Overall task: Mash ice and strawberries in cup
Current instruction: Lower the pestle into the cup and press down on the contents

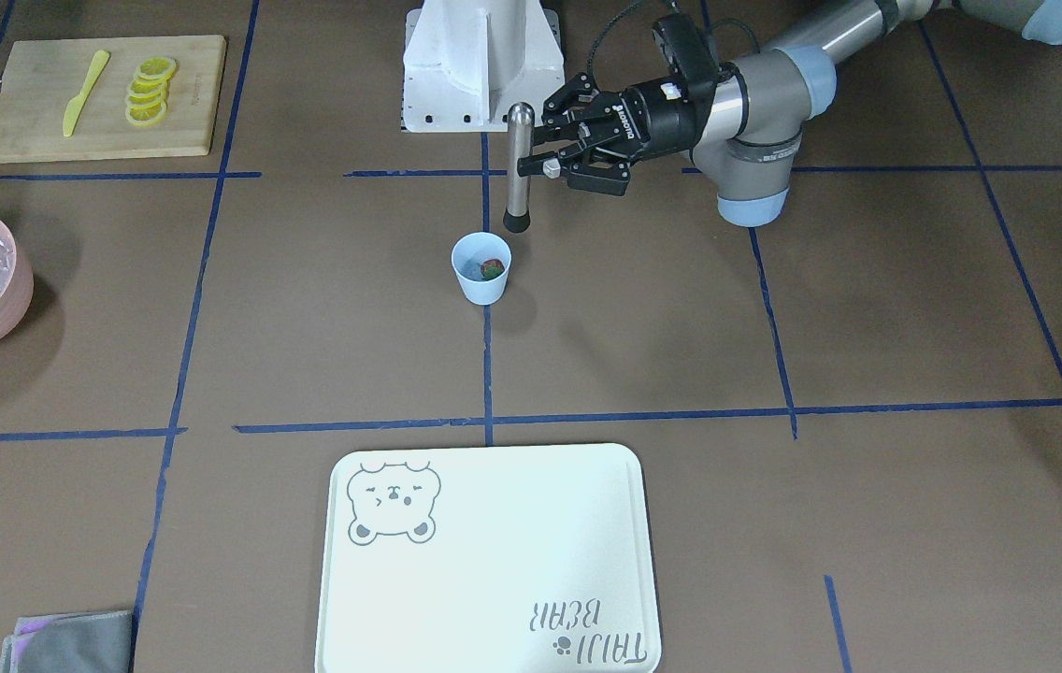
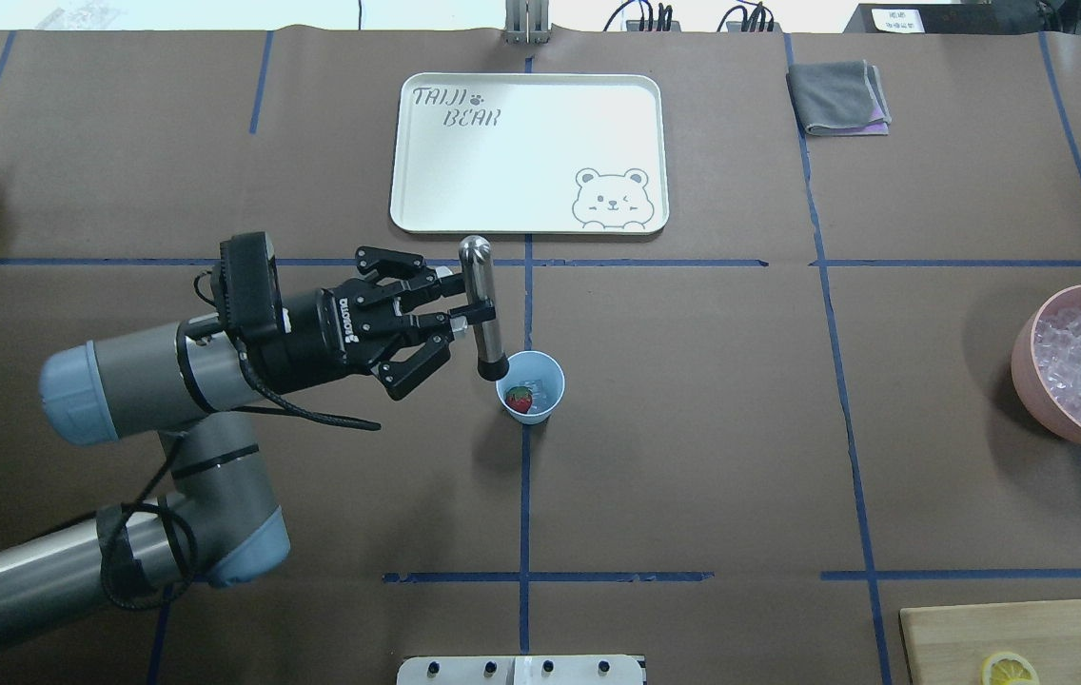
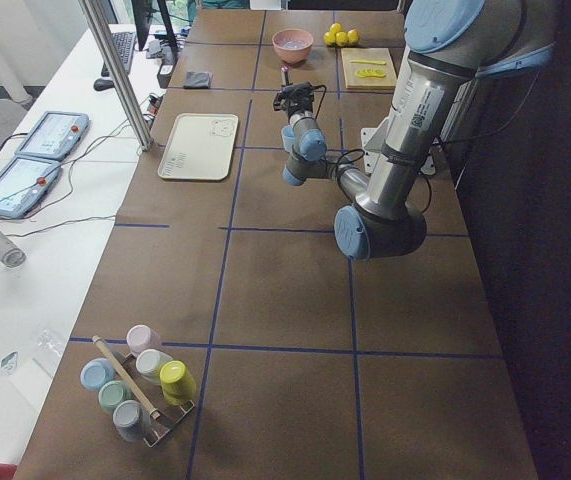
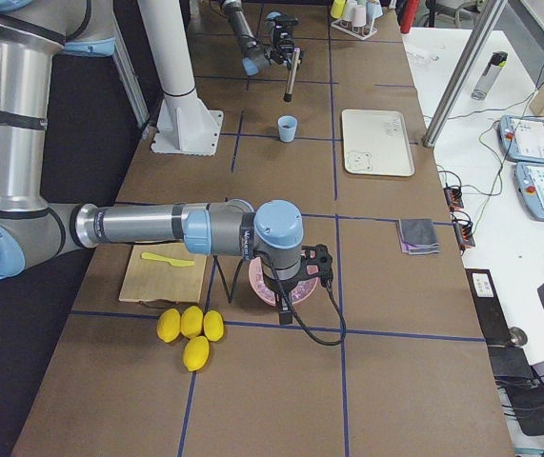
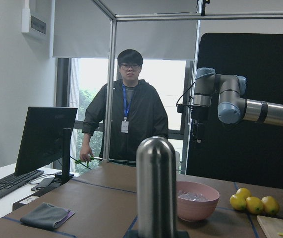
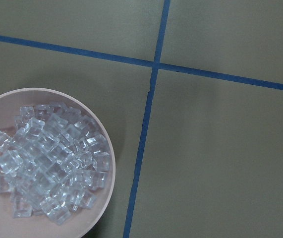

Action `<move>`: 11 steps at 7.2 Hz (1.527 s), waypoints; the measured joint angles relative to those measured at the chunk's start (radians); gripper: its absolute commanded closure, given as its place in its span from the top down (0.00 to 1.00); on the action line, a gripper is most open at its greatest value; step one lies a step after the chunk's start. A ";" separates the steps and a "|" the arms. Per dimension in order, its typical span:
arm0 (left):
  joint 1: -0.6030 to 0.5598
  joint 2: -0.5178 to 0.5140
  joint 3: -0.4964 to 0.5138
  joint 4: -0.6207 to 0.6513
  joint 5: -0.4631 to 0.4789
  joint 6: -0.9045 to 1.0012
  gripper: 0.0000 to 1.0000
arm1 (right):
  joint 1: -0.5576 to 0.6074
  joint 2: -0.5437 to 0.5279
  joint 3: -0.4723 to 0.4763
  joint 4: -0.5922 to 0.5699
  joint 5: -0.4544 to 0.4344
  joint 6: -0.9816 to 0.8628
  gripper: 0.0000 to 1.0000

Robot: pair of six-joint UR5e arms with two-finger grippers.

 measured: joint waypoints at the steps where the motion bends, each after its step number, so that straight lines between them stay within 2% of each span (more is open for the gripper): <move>1: 0.027 -0.010 0.017 -0.003 0.039 0.019 0.00 | 0.000 0.000 0.000 0.003 0.000 0.000 1.00; 4: 0.048 -0.057 0.090 -0.003 0.104 0.038 0.00 | 0.000 0.000 0.000 0.012 -0.007 0.001 1.00; 11: 0.084 -0.072 0.184 -0.004 0.114 0.067 0.00 | 0.000 -0.001 -0.001 0.012 -0.008 0.001 1.00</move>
